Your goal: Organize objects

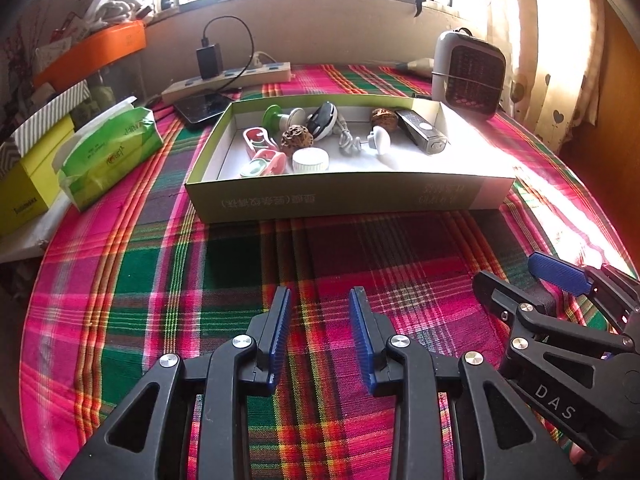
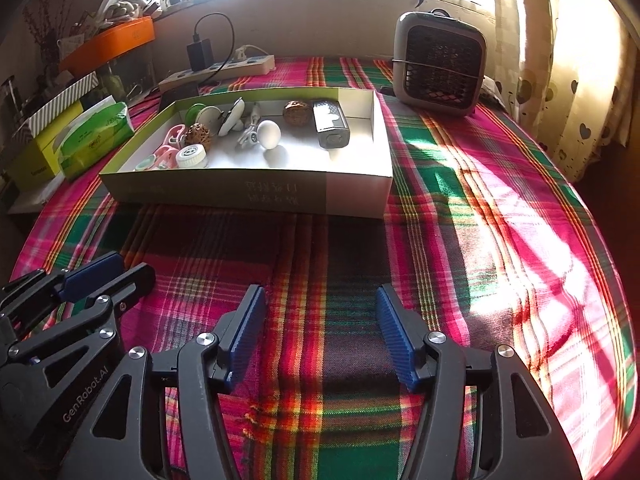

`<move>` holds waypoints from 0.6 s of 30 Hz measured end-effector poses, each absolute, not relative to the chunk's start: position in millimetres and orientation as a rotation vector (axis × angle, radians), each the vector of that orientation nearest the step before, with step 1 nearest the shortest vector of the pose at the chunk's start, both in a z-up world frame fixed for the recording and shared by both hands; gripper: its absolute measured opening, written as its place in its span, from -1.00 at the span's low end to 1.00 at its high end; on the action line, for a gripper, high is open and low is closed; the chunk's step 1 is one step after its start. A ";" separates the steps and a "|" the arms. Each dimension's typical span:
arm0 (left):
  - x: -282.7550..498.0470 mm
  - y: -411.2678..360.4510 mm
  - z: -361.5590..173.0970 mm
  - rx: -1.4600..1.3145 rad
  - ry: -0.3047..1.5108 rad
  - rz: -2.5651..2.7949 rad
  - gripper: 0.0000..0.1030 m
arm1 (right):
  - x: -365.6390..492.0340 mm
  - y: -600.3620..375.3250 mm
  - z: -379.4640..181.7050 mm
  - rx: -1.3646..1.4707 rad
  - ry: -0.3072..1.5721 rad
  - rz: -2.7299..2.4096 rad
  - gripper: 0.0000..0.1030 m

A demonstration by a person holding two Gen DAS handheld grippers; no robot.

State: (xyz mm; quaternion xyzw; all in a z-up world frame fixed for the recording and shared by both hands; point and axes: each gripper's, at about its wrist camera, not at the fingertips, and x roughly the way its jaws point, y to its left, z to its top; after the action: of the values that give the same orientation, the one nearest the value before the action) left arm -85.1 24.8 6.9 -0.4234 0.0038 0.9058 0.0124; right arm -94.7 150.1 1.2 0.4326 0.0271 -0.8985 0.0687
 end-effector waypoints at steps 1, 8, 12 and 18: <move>-85.1 25.2 6.9 -1.321 0.015 2.825 -0.45 | -94.3 151.2 1.1 1.304 0.077 -2.706 0.18; -84.7 26.4 7.0 -1.322 0.021 2.828 -0.45 | -94.4 150.6 0.4 1.308 0.083 -2.706 0.24; -84.5 25.8 7.1 -1.321 0.017 2.828 -0.44 | -94.8 149.2 0.0 1.309 0.091 -2.702 0.29; -84.5 25.8 7.3 -1.322 0.017 2.828 -0.44 | -94.5 149.8 -0.3 1.309 0.087 -2.700 0.29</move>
State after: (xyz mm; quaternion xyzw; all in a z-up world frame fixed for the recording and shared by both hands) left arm -84.5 25.8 7.3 -0.4234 0.0055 0.9059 0.0100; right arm -94.5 149.8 -0.3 0.4349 0.0288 -0.8973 0.0697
